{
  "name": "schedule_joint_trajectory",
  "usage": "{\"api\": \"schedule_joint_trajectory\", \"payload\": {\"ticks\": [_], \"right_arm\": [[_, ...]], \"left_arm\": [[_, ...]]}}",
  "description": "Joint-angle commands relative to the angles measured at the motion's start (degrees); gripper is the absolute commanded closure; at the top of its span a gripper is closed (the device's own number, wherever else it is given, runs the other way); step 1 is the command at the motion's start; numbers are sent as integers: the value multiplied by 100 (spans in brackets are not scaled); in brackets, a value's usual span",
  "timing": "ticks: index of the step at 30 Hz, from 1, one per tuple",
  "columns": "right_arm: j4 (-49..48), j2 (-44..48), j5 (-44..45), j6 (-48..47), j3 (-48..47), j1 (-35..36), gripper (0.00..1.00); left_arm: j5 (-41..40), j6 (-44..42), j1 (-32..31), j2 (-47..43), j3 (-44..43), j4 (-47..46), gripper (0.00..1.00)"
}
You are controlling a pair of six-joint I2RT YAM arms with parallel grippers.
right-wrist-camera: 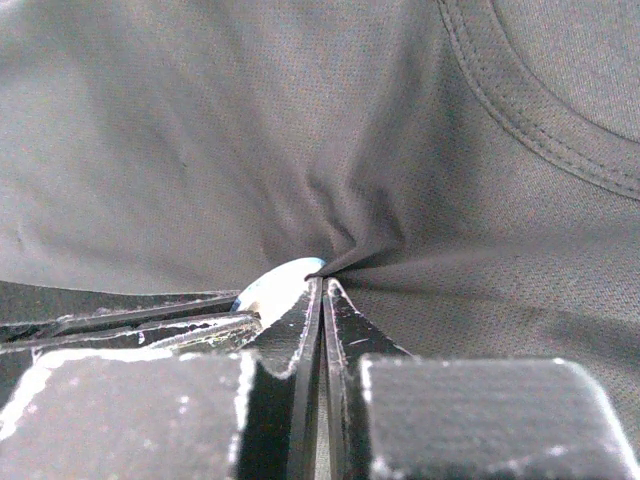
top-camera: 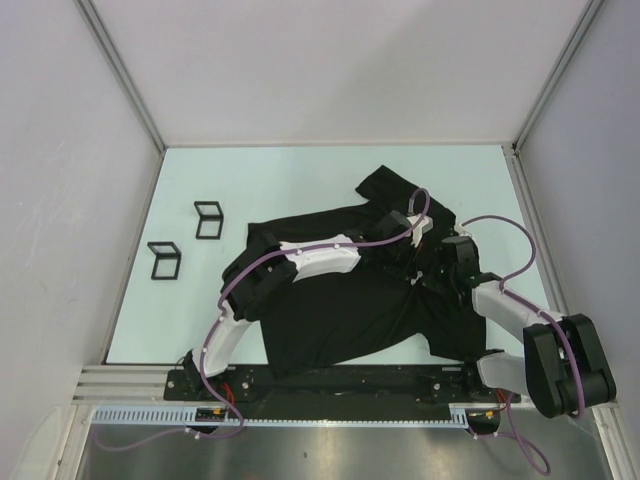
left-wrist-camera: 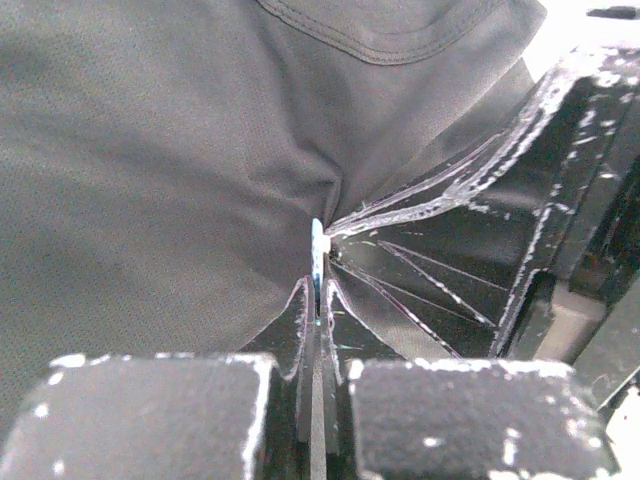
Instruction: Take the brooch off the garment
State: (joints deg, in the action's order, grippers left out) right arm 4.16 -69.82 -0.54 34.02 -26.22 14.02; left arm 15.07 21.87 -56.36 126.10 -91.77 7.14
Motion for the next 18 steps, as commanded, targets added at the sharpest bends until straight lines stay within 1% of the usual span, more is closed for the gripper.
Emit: {"api": "schedule_joint_trajectory", "payload": {"ticks": [1,10,11,14,16,18], "right_arm": [[-355,-5,-61,8,-314,215,96],[-838,74,54,-176,-305,531,98],[-847,91,288,-185,-305,531,98],[-1049,83,396,-211,-252,540,99],[-1251,109,414,-246,-217,558,99],[-1243,240,440,-238,-173,567,99]], "left_arm": [[48,-350,-253,-16,-342,121,100],[356,-403,-270,90,-386,112,100],[391,-403,-270,90,-395,121,100],[541,-368,-270,151,-395,95,100],[567,-367,-270,186,-386,121,100],[445,-367,-270,160,-351,200,100]]}}
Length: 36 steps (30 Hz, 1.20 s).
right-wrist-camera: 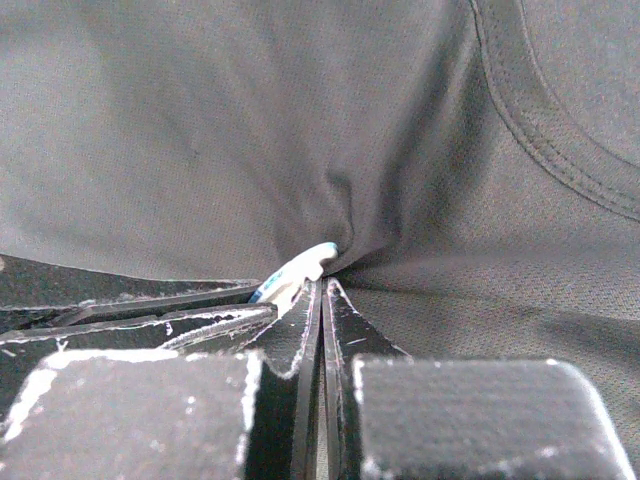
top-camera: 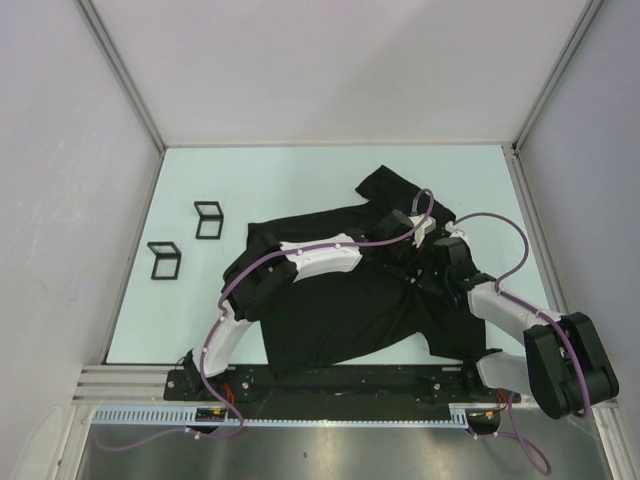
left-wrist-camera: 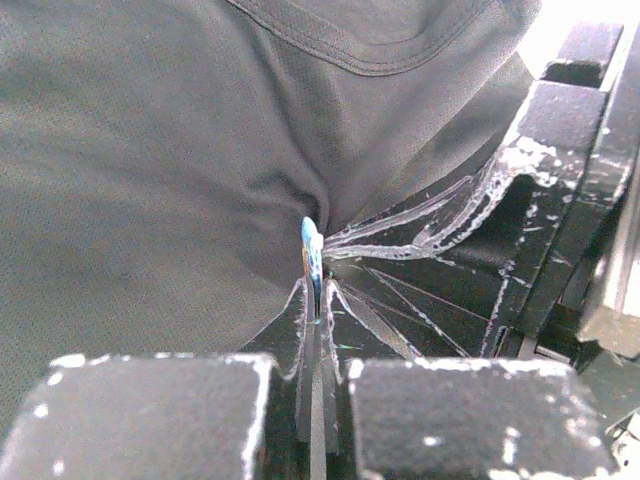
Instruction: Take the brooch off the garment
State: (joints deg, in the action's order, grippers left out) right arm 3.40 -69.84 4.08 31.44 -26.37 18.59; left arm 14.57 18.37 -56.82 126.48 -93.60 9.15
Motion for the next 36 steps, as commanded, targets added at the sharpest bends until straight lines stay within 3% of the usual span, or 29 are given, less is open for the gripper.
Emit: {"api": "schedule_joint_trajectory", "payload": {"ticks": [1,6,12,18,36], "right_arm": [[-1088,313,40,98,-149,110,99],[395,726,980,748,-140,-22,94],[1092,955,1236,1048,-97,-145,83],[883,955,947,1013,0,-312,75],[381,630,190,855,141,-549,75]], "left_arm": [[434,-35,-225,97,-150,34,100],[-216,-88,-225,-132,-35,140,100],[-490,-53,-225,-237,35,26,100],[-745,-9,-225,-387,237,-176,100],[-1448,-150,-277,-940,975,-1187,100]]}}
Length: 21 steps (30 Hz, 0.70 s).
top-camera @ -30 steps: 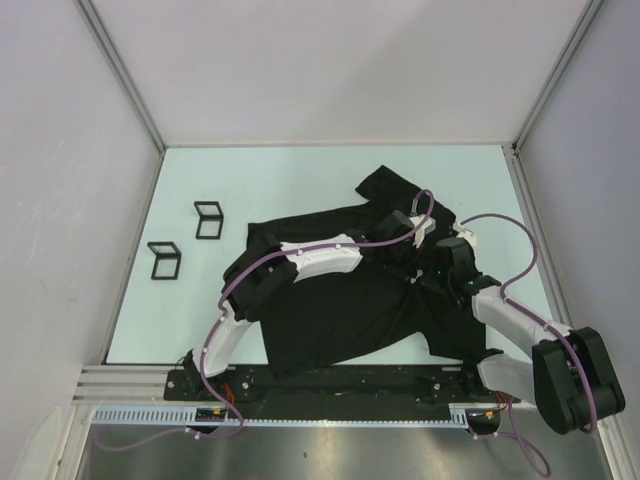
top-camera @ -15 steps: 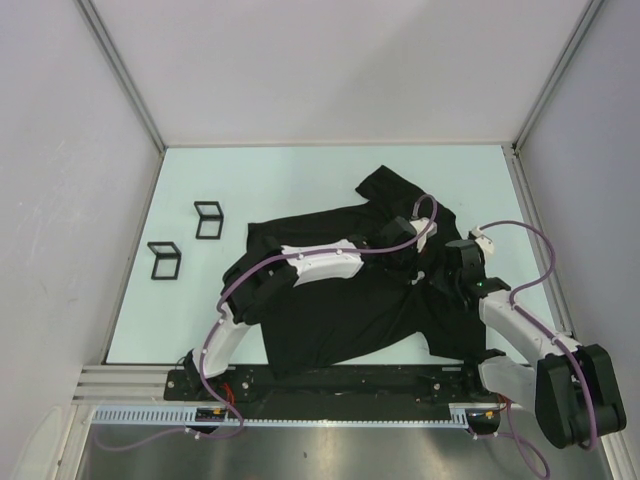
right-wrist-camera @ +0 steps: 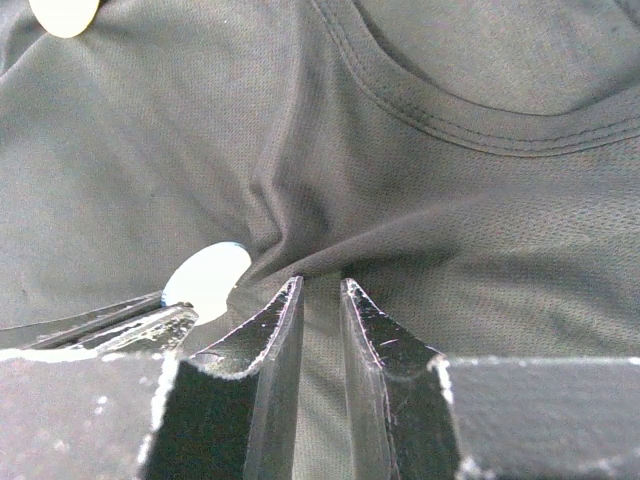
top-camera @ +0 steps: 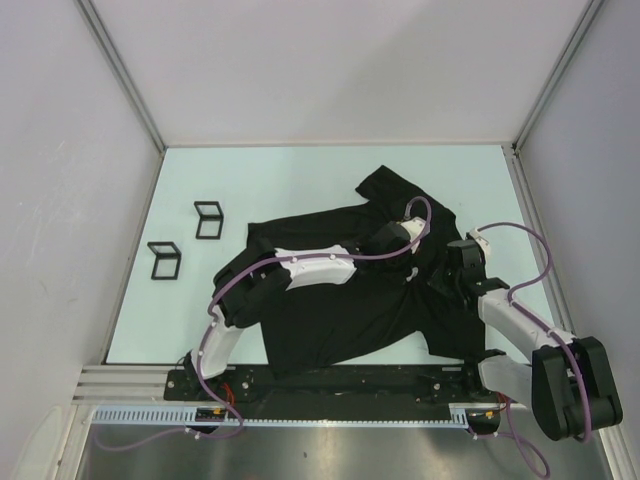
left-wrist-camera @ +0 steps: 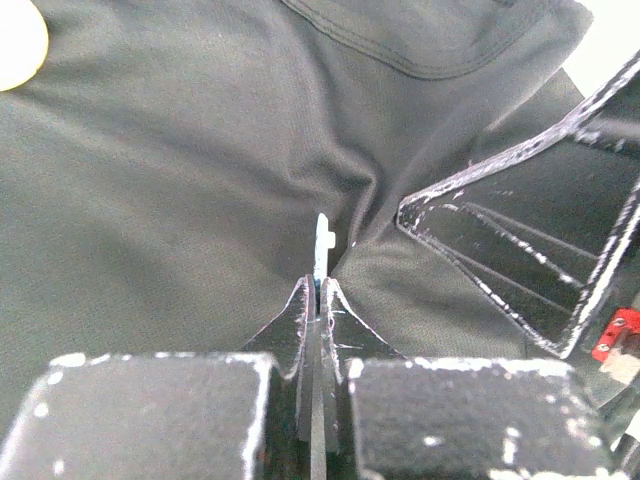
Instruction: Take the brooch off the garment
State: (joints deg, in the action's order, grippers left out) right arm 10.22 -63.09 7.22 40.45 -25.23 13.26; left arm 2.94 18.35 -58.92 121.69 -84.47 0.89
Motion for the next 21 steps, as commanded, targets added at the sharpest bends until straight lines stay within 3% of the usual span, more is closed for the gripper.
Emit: {"api": "schedule_joint_trajectory", "payload": {"ticks": [1,6,10,15,21], "right_arm": [[-275,-54,-125,-37,27,-16,75],[-257,-81,-99,25,27,-51,75],[-205,-81,-54,60,27,-165,75],[-38,-177,59,226,36,-385,75],[182,-467,-98,674,106,-1026,75]], "left_arm": [[-285,-147,-67,-471,71,-361,100],[-259,-314,-94,-383,18,-396,100],[-285,-683,-129,-277,-280,85,100],[-838,-1280,-164,-321,-325,623,100],[-980,-1553,-217,-418,-334,782,100]]}}
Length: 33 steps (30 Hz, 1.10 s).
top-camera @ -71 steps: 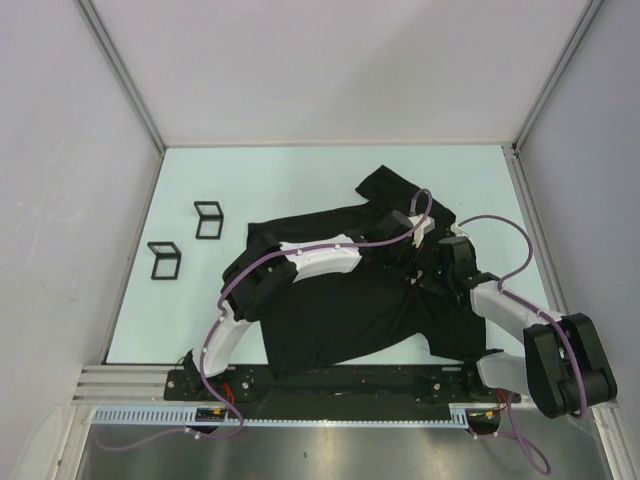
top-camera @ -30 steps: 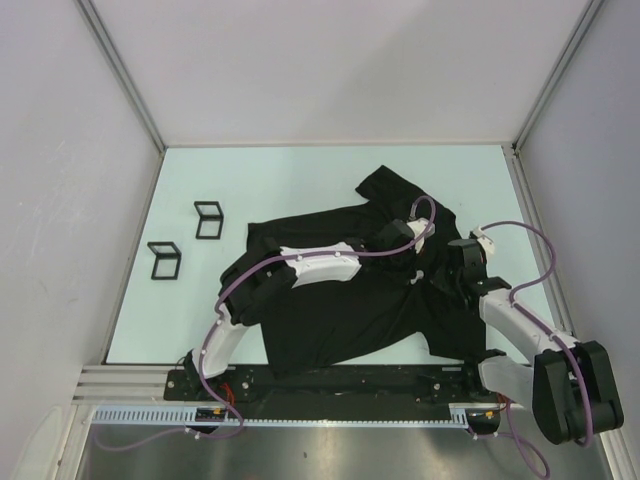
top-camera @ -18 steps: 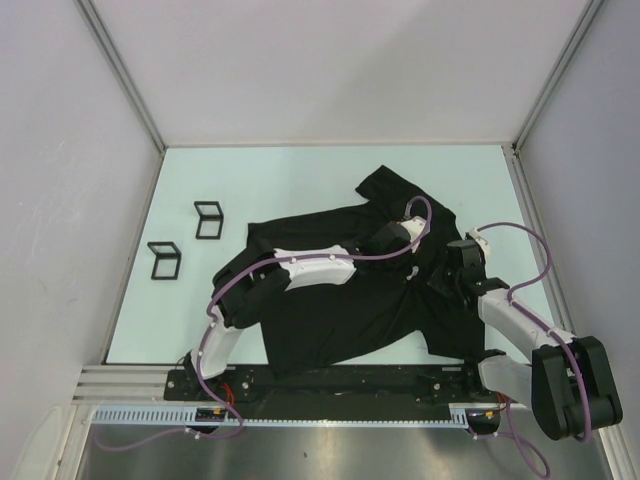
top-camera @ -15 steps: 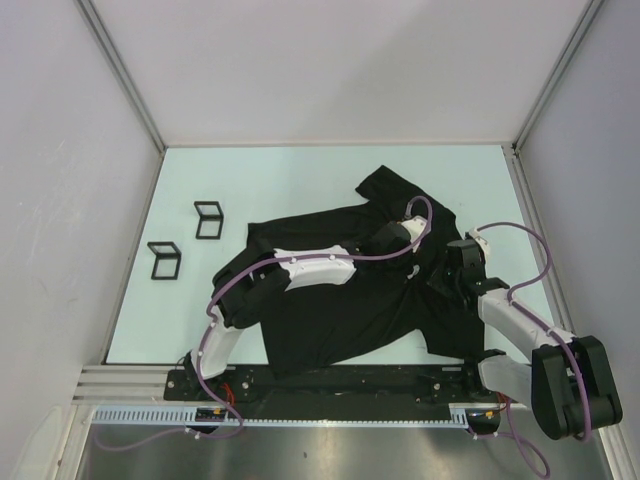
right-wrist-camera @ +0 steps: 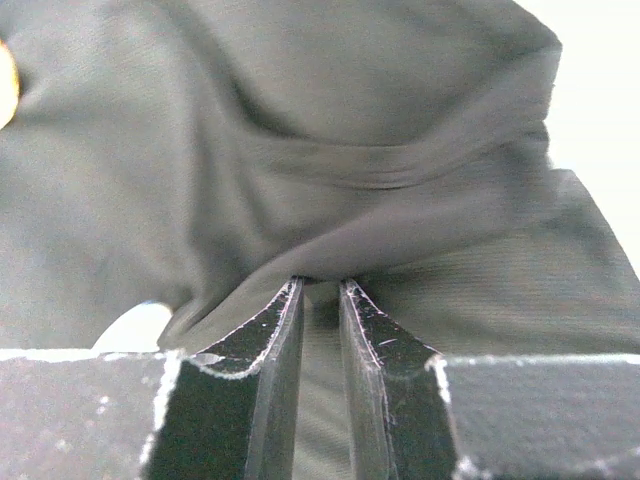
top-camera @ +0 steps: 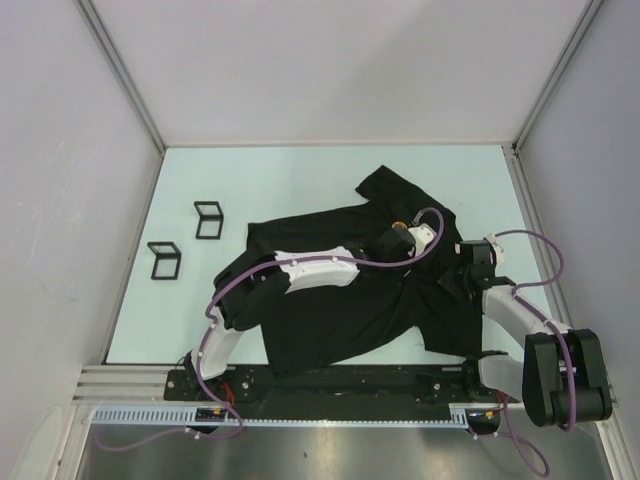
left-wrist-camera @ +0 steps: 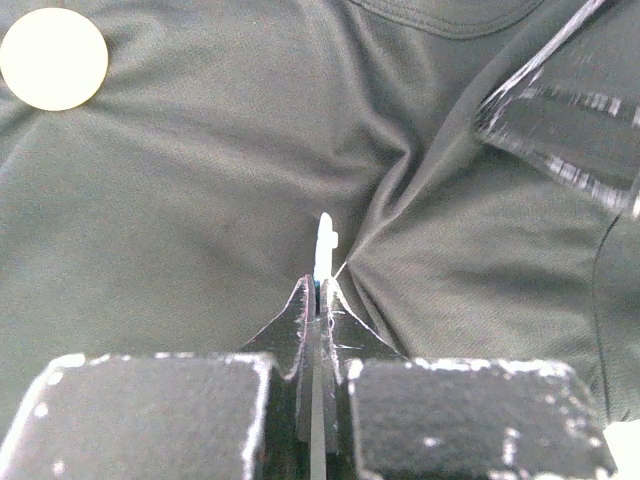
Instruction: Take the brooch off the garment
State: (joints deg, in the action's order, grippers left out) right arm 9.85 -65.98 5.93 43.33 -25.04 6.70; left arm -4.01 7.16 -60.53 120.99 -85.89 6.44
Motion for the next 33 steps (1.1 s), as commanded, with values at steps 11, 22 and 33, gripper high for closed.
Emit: {"api": "schedule_joint_trajectory", "payload": {"ticks": [11,22,33], "right_arm": [[931,-137,30,685,210,-1285,78],[1125,1218,-188,-489,-35,-874,68],[-17,1940,-3423,-2100,-475,1412,33]], "left_arm": [[-829,-303,-73,-506,-376,341,100],[624,556,208,-1663,44,474,100],[3538,2597,1588,-4003,3391,-1926,100]]}}
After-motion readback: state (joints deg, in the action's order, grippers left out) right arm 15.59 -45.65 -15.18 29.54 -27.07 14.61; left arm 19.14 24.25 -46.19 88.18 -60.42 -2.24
